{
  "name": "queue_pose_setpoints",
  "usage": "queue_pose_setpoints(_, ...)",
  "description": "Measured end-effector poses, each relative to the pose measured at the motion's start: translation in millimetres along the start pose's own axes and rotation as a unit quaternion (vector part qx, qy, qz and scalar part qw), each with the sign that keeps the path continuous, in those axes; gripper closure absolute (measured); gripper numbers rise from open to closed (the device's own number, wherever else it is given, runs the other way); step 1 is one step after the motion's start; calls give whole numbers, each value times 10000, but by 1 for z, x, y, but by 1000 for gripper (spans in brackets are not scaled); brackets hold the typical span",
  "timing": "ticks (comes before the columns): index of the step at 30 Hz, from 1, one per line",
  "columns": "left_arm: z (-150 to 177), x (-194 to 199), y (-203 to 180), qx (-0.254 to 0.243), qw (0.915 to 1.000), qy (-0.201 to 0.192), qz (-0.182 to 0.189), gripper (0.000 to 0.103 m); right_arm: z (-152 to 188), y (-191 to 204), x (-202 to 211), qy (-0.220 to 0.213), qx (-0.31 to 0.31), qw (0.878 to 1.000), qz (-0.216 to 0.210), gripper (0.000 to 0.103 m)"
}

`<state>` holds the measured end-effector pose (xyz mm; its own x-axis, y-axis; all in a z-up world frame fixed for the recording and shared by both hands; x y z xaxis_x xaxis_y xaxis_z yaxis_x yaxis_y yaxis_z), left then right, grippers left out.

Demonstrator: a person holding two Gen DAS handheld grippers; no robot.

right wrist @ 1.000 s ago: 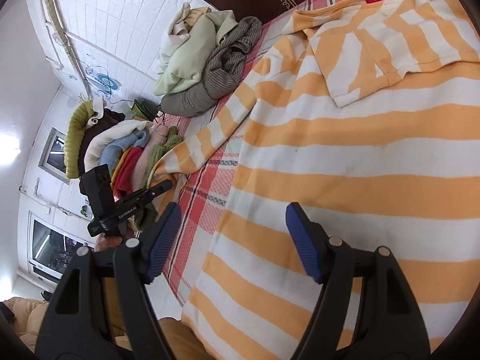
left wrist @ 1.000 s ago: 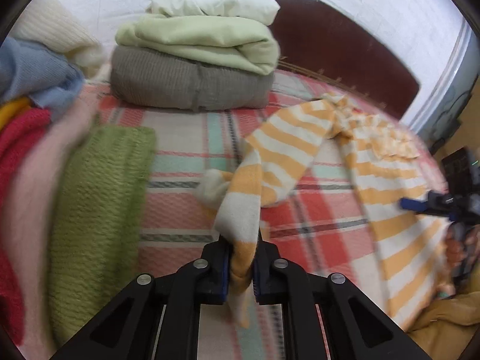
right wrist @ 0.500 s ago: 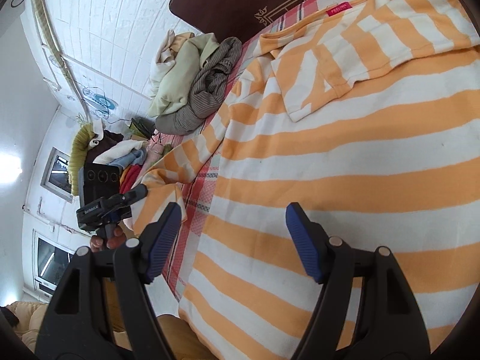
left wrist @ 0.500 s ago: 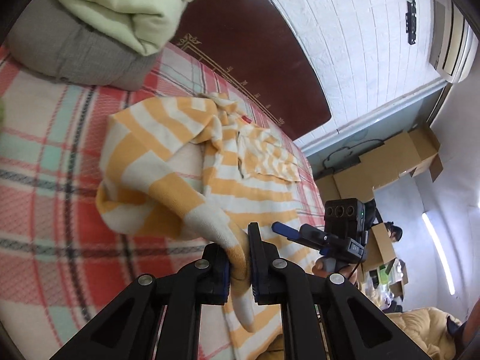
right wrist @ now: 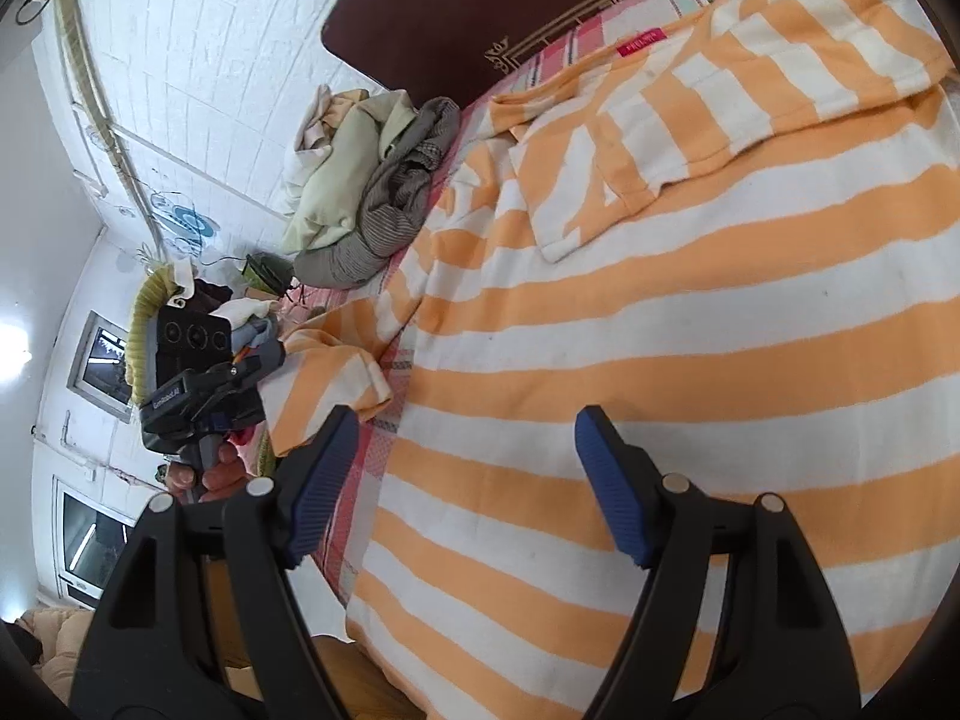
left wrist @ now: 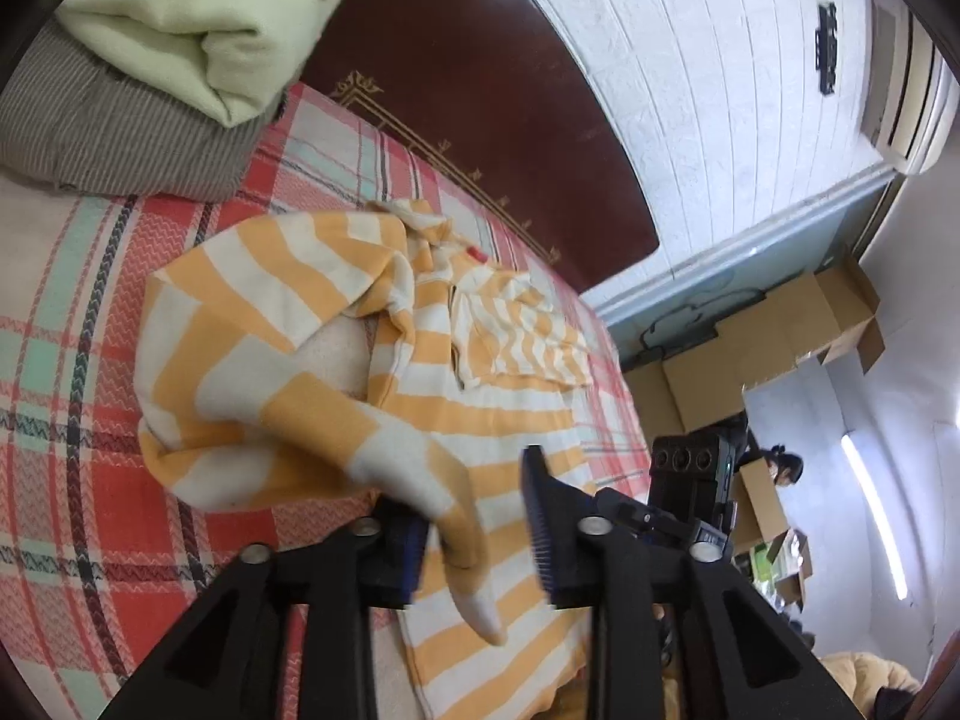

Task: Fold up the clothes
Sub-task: 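Grasp the other sleeve cuff with the left tool and lift it, then fold the sleeve across the shirt with the left tool while the right tool grasps the shirt side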

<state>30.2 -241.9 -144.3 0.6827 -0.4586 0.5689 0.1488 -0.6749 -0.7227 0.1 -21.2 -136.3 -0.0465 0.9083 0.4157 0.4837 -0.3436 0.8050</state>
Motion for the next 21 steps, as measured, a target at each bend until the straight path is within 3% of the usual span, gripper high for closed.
queue_pose_setpoints(3, -4, -4, 0, -70, 10000, 60, -21, 54, 4, -5, -7, 147, -69, 9996, 225, 24)
queue_pose_setpoints(5, -4, -6, -1, -78, 9999, 103, 9, 53, 6, 0, -12, 241, 134, 9994, 207, 24)
queue_pose_setpoints(7, -3, -4, -1, -91, 9999, 29, 38, 53, 8, 4, -19, 315, 277, 9989, 209, 24)
queue_pose_setpoints(14, 5, 12, 9, -126, 9993, -330, -132, 37, 23, 26, -56, 791, 1052, 9907, 334, 24)
queue_pose_setpoints(21, 8, 26, 27, 73, 9985, -516, -166, 30, 31, 60, -105, 1211, 2209, 9658, 619, 24)
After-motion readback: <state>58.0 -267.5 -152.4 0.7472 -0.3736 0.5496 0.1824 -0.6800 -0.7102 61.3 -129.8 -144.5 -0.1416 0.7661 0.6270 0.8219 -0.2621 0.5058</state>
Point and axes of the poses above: each gripper's, at about its wrist camera, not at the fingertips, and x roughly against the way its jaws point, y to its left, z to its underside, the point moved 10 cm from there along -x, roughly the way its jaws point, and after that the axes turned 9 degrees about -z, right-handed, at the moved point
